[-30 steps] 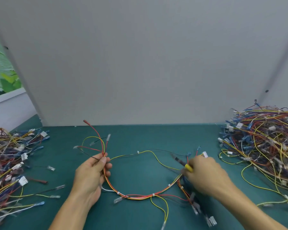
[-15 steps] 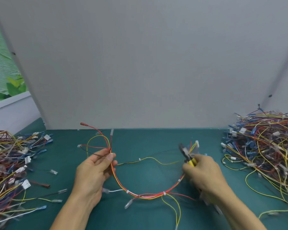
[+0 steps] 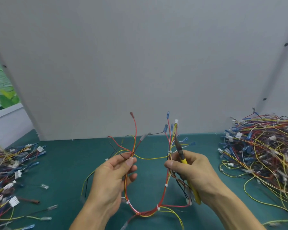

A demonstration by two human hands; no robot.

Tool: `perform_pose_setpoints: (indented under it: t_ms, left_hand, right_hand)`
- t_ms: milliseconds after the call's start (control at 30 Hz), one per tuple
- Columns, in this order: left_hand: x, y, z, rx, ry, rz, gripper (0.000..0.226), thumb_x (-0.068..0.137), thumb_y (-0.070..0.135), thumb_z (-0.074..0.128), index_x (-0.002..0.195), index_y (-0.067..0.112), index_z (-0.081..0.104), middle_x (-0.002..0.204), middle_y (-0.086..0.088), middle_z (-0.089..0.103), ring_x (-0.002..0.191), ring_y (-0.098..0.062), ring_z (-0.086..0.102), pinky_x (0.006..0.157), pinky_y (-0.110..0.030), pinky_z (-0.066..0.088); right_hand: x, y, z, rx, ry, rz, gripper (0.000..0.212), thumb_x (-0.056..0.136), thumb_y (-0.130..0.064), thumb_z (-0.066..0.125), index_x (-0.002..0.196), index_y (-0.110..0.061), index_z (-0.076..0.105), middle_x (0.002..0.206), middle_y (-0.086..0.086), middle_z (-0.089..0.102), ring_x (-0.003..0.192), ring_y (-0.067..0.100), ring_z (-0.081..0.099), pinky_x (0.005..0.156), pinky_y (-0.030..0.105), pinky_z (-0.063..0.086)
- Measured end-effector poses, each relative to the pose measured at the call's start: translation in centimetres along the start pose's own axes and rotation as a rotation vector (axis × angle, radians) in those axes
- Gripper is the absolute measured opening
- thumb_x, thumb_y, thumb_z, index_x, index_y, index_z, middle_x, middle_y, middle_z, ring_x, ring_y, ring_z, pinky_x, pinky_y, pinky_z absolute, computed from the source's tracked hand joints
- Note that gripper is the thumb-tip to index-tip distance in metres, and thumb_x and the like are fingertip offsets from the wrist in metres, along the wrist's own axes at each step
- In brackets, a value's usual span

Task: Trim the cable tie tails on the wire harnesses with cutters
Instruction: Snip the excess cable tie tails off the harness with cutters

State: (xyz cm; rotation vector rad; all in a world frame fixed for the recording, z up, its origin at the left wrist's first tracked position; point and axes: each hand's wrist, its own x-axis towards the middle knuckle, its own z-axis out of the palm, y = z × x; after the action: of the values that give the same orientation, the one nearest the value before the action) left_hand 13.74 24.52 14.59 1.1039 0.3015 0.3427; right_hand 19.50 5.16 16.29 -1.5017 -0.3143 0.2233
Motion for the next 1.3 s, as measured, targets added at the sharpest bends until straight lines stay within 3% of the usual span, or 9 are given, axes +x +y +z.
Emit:
perform_pose_setpoints:
  t_ms: [567, 700, 833, 967, 1067, 1200, 1300]
  left_hand:
    - [0.7, 0.7, 0.1, 0.001, -0.010, 0.024, 0.017, 0.085, -0.009, 0.056, 0.094, 0.001, 0.066, 0.078, -0.010, 0.072, 0.061, -0.015, 0.066, 0.059, -0.028, 0.059]
    - [1.3, 1.7, -1.1, -0.055, 0.056, 0.052, 0.017, 0.087, -0.008, 0.055, 0.095, 0.002, 0.065, 0.078, -0.008, 0.072, 0.065, -0.017, 0.069, 0.063, -0.031, 0.060]
    - [2.3, 2.7, -3.2, -0.084, 0.169, 0.074, 0.015, 0.088, -0.001, 0.057, 0.090, 0.011, 0.065, 0.077, 0.001, 0.073, 0.065, -0.012, 0.070, 0.063, -0.031, 0.060]
    - [2.8, 2.7, -4.3, -0.148, 0.233, 0.063, 0.015, 0.089, 0.001, 0.059, 0.090, 0.016, 0.064, 0.079, 0.004, 0.074, 0.066, -0.011, 0.069, 0.068, -0.033, 0.054]
    - [3.0, 2.5, -4.4, -0.169, 0.257, 0.066, 0.016, 0.089, 0.001, 0.058, 0.090, 0.016, 0.062, 0.078, 0.004, 0.074, 0.065, -0.011, 0.069, 0.068, -0.033, 0.054]
    - [3.2, 2.5, -4.4, -0.188, 0.263, 0.088, 0.017, 0.091, 0.001, 0.056, 0.090, 0.016, 0.062, 0.079, 0.005, 0.074, 0.068, -0.012, 0.069, 0.063, -0.028, 0.058]
    - [3.2, 2.5, -4.4, -0.208, 0.276, 0.083, 0.018, 0.092, 0.000, 0.054, 0.090, 0.016, 0.061, 0.078, 0.005, 0.074, 0.071, -0.013, 0.069, 0.068, -0.029, 0.056]
  right_hand:
    - [0.9, 0.4, 0.3, 0.071, 0.055, 0.062, 0.015, 0.077, -0.005, 0.074, 0.068, -0.007, 0.062, 0.053, 0.002, 0.051, 0.042, 0.008, 0.043, 0.043, 0.013, 0.036]
    - [1.7, 0.0, -0.9, 0.290, 0.231, 0.150, 0.017, 0.078, -0.003, 0.070, 0.065, -0.012, 0.065, 0.069, 0.014, 0.048, 0.048, 0.015, 0.039, 0.044, 0.019, 0.032]
    - [2.4, -0.2, -2.5, 0.458, 0.380, 0.260, 0.008, 0.085, -0.011, 0.065, 0.078, -0.013, 0.063, 0.064, 0.002, 0.055, 0.041, 0.006, 0.044, 0.038, 0.014, 0.032]
    - [2.5, 0.2, -3.0, 0.555, 0.440, 0.330, 0.007, 0.087, -0.012, 0.064, 0.080, -0.011, 0.064, 0.059, -0.001, 0.060, 0.040, 0.004, 0.049, 0.036, 0.014, 0.038]
    - [2.6, 0.4, -2.8, 0.589, 0.430, 0.301, 0.002, 0.086, -0.009, 0.065, 0.087, -0.007, 0.066, 0.067, 0.001, 0.066, 0.043, 0.005, 0.053, 0.040, 0.013, 0.041]
    - [2.6, 0.4, -2.8, 0.569, 0.418, 0.231, 0.014, 0.087, -0.009, 0.064, 0.101, -0.009, 0.062, 0.071, 0.002, 0.066, 0.047, 0.007, 0.054, 0.038, 0.015, 0.039]
    - [2.1, 0.2, -2.6, 0.423, 0.407, 0.144, 0.009, 0.085, -0.014, 0.068, 0.082, -0.017, 0.060, 0.073, 0.005, 0.061, 0.053, 0.015, 0.049, 0.043, 0.023, 0.037]
